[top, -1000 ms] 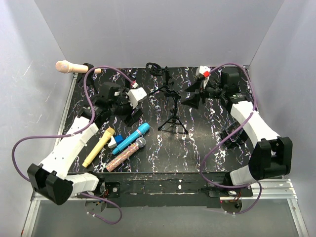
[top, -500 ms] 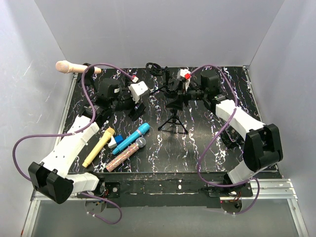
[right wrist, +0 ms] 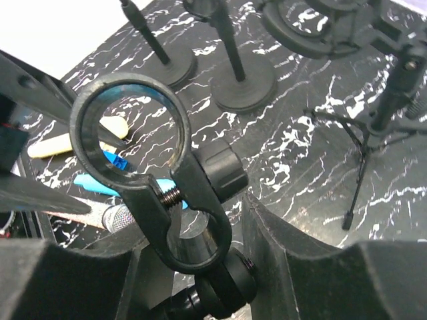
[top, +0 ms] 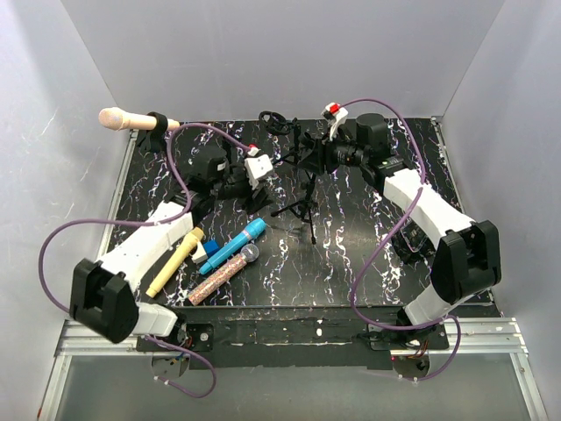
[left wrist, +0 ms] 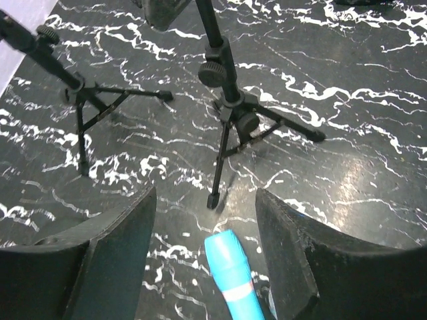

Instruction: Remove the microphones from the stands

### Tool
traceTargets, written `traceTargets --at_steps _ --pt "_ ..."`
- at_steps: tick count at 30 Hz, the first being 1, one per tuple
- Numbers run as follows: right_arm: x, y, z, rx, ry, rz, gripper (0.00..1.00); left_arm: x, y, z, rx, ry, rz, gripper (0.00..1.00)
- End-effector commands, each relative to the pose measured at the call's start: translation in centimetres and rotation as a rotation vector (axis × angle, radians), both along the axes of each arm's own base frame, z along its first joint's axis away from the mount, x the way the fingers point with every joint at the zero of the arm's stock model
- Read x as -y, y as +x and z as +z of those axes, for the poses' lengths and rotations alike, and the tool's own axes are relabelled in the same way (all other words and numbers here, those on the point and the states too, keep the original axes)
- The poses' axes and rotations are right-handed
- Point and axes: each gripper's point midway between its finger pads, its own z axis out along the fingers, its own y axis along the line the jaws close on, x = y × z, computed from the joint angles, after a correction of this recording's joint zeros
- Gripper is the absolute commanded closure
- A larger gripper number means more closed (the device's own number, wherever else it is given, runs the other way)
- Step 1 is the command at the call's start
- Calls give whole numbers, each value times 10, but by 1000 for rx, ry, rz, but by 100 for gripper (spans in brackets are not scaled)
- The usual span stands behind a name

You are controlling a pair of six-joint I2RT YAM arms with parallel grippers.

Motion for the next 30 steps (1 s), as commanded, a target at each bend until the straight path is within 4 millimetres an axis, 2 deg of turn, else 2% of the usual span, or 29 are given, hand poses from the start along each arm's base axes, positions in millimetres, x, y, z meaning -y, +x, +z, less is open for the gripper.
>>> traceTargets --at_steps 1,4,8,11,16,21,27,30 --pt "8 -3 14 -181 -13 -154 99 32 11 9 72 -90 -130 41" --pt "8 -6 16 -197 -19 -158 99 48 13 9 98 -111 -177 41" --pt "1 -17 15 -205 6 -72 99 69 9 8 111 -126 -257 40" --pt "-4 -24 14 -204 26 -24 99 77 9 4 117 -126 -313 40" --pt "-6 -24 10 -219 36 -12 99 94 6 -4 144 -110 -377 43" --pt "-7 -26 16 -219 59 14 99 105 9 -8 142 -105 -393 48" --pt "-5 -26 13 -215 64 13 99 111 11 -9 107 -112 -379 66" --pt "-4 -25 14 -207 66 7 99 110 16 -9 70 -113 -338 82"
